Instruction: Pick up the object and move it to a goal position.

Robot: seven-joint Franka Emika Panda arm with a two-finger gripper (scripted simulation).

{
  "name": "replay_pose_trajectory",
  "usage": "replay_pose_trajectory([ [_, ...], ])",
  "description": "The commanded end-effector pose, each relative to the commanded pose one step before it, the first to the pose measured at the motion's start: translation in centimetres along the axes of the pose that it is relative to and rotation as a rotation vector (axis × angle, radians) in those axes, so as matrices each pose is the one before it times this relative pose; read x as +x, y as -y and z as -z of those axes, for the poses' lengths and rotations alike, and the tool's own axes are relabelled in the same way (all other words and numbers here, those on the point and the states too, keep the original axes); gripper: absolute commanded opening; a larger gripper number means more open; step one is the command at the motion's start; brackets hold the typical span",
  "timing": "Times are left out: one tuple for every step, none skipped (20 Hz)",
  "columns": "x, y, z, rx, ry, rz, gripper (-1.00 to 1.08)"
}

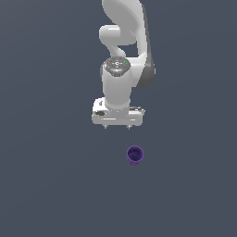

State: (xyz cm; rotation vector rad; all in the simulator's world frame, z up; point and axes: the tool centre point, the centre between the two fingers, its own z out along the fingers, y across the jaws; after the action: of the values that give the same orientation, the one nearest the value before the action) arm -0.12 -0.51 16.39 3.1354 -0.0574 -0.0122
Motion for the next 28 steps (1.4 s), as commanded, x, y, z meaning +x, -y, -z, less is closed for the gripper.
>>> replay_pose_trajectory([
  [0.0, -0.001, 0.0, 0.0, 0.0, 0.0, 0.28],
  [0.002, 0.063, -0.003, -0.00007, 0.00037, 0.00165, 0.28],
  [0.006, 0.16, -0.005, -0.00013, 0.00103, 0.00441, 0.28],
  [0.008, 0.266, -0.008, -0.0002, 0.00174, 0.00729, 0.28],
  [0.008, 0.336, -0.009, -0.00019, 0.00228, 0.00926, 0.28],
  [0.003, 0.245, -0.003, -0.00005, 0.0018, 0.00688, 0.28],
  [-0.003, 0.134, 0.001, 0.00008, 0.00114, 0.00386, 0.28],
  [-0.005, 0.016, 0.004, 0.00011, 0.0003, 0.00061, 0.28],
  [0.006, -0.045, -0.004, -0.00014, -0.00055, -0.00144, 0.28],
  [0.03, 0.01, -0.027, -0.00052, -0.00071, -0.00042, 0.28],
  [0.061, 0.058, -0.037, -0.00144, -0.00164, 0.0001, 0.28],
  [0.098, 0.093, -0.066, -0.00217, -0.00249, 0.00014, 0.28],
  [0.13, 0.112, -0.091, -0.00284, -0.00339, -0.00013, 0.28],
  [0.162, 0.138, -0.115, -0.00349, -0.00427, -0.00024, 0.28],
  [0.194, 0.175, -0.136, -0.00421, -0.00525, -0.00016, 0.28],
  [0.226, 0.212, -0.161, -0.00486, -0.0062, -0.00006, 0.28],
  [0.256, 0.248, -0.185, -0.00547, -0.00722, -0.00004, 0.28],
  [0.286, 0.289, -0.211, -0.00604, -0.00825, 0.00007, 0.28],
  [0.314, 0.333, -0.236, -0.00657, -0.00935, 0.00022, 0.28],
  [0.34, 0.381, -0.26, -0.00705, -0.01053, 0.0004, 0.28],
  [0.364, 0.433, -0.285, -0.00743, -0.01171, 0.00064, 0.28],
  [0.385, 0.488, -0.31, -0.00771, -0.01293, 0.00093, 0.28],
  [0.403, 0.547, -0.333, -0.0079, -0.0142, 0.00128, 0.28],
  [0.416, 0.611, -0.356, -0.00797, -0.0155, 0.0017, 0.28],
  [0.426, 0.679, -0.379, -0.0079, -0.01682, 0.00218, 0.28],
  [0.412, 0.718, -0.383, -0.00737, -0.01736, 0.0026, 0.28],
  [0.366, 0.696, -0.354, -0.00627, -0.01648, 0.00279, 0.28],
  [0.322, 0.668, -0.328, -0.00526, -0.01546, 0.00289, 0.28],
])
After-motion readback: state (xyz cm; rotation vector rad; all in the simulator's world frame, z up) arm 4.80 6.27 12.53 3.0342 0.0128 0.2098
